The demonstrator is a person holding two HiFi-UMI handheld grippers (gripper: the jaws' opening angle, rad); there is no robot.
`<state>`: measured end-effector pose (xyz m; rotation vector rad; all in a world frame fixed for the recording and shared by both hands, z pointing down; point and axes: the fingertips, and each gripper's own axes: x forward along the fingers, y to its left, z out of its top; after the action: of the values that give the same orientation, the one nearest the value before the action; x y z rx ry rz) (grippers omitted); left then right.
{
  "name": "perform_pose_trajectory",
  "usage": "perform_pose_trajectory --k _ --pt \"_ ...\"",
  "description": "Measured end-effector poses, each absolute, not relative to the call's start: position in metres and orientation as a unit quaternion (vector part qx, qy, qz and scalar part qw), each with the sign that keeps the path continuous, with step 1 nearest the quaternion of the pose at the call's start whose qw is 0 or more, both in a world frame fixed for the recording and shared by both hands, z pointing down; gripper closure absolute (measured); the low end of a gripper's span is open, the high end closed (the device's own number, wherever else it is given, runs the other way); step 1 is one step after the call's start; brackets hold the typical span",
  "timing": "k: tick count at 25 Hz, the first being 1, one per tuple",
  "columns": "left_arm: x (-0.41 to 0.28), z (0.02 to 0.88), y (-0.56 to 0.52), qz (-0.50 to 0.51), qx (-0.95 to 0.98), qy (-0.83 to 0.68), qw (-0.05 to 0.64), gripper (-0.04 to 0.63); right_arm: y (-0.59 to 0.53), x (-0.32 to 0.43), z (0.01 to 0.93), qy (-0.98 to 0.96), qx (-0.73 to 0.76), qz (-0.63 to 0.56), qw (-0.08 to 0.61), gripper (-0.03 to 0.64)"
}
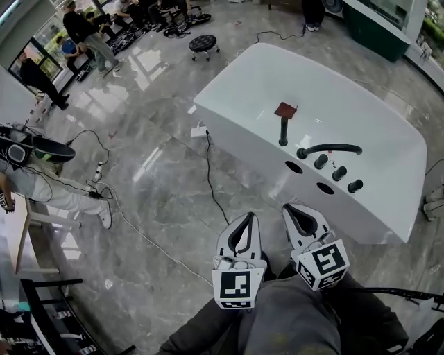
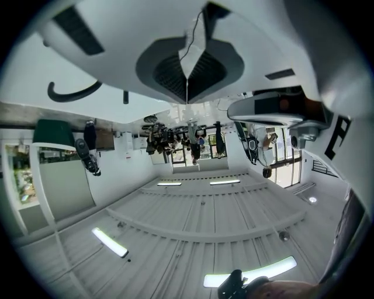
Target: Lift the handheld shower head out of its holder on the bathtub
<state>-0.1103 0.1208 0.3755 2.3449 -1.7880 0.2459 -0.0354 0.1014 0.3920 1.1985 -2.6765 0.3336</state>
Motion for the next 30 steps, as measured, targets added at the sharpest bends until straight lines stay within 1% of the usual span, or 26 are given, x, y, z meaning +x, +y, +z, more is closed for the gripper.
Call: perform_pose_trajectory --k 5,18,25,30 --pt "-0.115 0.374 0.096 0.082 0.796 -0.591 0.096 0.592 0.072 -0.038 0.381 -0.895 0.424 0.101 0.094 0.612" --pt "-0.121 0.389 -0.017 0.119 0.800 -0.580 0.099 0.592 -0.047 -0.031 0.402 -0.878 0.456 0.121 0.080 0.612" --pt "-0.093 0.400 -0.105 0.142 0.808 -0.561 0.108 0.592 -0.119 -0.006 0.420 -0.868 0.467 0.148 0.080 0.612" --pt "-0.066 0.393 -0.154 0.150 0.818 -0.544 0.109 0.592 -0.163 0.010 0.416 -0.866 0.469 0.155 0.076 0.612"
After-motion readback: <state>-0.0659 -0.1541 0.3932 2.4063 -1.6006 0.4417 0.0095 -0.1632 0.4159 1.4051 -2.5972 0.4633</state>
